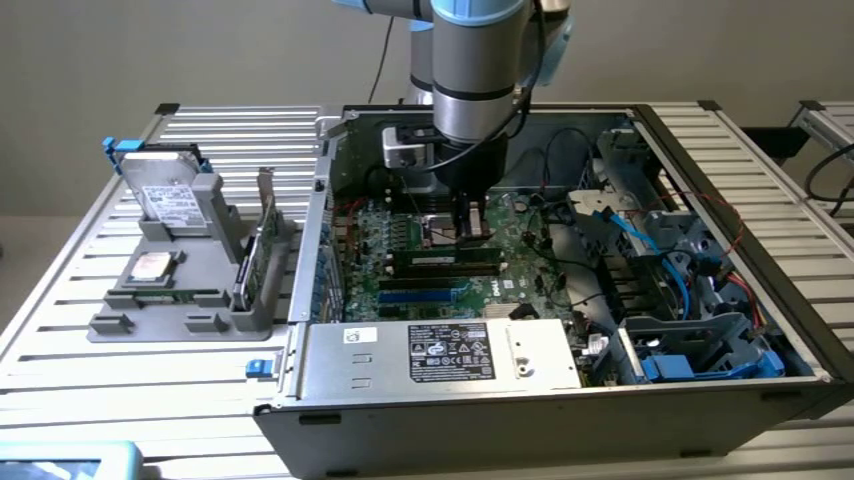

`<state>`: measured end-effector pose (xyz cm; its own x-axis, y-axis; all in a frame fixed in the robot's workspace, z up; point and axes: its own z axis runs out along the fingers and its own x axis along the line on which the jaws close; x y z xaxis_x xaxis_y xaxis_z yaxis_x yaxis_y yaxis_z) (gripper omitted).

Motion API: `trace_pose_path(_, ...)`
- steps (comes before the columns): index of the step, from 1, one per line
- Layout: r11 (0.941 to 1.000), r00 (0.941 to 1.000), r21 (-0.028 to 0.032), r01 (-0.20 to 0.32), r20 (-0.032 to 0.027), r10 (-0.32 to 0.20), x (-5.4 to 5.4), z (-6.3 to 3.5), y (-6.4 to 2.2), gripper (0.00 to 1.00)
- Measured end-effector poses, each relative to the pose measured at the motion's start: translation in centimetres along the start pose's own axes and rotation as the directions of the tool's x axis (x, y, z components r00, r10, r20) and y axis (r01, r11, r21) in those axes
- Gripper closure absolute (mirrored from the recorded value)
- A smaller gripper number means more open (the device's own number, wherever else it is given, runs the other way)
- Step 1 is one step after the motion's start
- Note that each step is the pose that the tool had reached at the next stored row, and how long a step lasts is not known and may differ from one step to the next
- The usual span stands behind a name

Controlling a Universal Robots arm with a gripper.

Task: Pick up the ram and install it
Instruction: 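Insert the ram into the slot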

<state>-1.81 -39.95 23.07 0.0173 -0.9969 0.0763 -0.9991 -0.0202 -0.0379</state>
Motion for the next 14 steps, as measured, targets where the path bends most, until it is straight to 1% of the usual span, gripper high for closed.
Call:
trace_pose_path(3, 1.0, 1.0, 0.0019, 0.0, -0.0001, 0.0, 0.0, 0.04, 0.03, 0.87)
trace_pose_path(14, 0.9999, 1.0, 0.0153, -0.001, -0.0003, 0.001, -0.02, 0.22, 0.18, 0.87)
